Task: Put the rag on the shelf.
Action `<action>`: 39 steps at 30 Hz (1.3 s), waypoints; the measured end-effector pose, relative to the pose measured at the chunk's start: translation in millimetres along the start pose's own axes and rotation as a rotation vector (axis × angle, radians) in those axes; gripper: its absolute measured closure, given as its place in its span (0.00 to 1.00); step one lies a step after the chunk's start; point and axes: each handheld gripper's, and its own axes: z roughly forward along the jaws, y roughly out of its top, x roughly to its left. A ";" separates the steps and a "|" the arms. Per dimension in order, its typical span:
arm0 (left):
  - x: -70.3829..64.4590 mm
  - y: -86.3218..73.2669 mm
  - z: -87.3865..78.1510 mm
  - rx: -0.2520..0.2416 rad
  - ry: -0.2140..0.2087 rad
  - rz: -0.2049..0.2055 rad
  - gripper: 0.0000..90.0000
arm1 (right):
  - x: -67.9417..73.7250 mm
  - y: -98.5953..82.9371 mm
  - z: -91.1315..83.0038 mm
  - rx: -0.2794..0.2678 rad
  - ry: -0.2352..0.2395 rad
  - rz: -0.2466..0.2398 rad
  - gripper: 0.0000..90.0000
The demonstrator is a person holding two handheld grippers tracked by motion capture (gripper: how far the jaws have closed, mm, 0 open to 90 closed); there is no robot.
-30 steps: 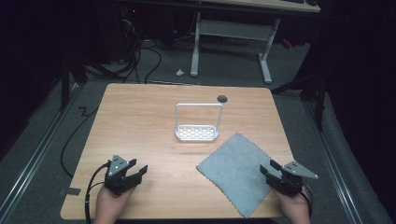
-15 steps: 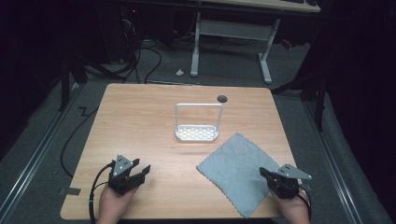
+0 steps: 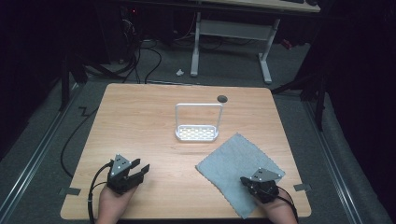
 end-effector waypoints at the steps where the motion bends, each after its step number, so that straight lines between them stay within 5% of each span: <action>1: -0.4 -0.4 0.6 0.000 -0.001 -0.002 0.60 | 1.3 0.2 0.4 -0.003 0.006 -0.002 1.00; 10: -11.9 4.4 2.2 -0.012 -0.016 0.016 0.64 | 16.4 7.4 5.5 -0.013 0.077 -0.047 1.00; 17: -46.9 8.1 17.4 0.040 -0.116 0.056 0.73 | 39.0 17.8 12.0 -0.029 0.156 -0.128 1.00; 18: -46.9 8.1 17.4 0.040 -0.116 0.056 0.75 | 38.3 17.9 10.5 -0.033 0.148 -0.132 1.00; 21: -77.6 9.5 28.1 0.098 -0.194 0.126 0.81 | 23.4 16.5 1.0 -0.078 0.100 -0.085 1.00; 24: -98.6 11.2 33.2 0.120 -0.238 0.182 0.85 | 3.4 8.7 -6.6 -0.080 0.003 -0.046 1.00; 29: -112.6 8.9 40.2 0.146 -0.260 0.224 0.84 | -24.0 -6.8 -12.6 -0.063 -0.096 0.048 1.00; 33: -112.1 7.6 41.8 0.151 -0.255 0.218 0.81 | -28.3 -11.5 -7.4 -0.024 -0.089 0.051 1.00; 39: -111.7 7.2 42.7 0.148 -0.256 0.211 0.77 | -10.8 -5.6 -2.0 -0.010 -0.030 -0.002 1.00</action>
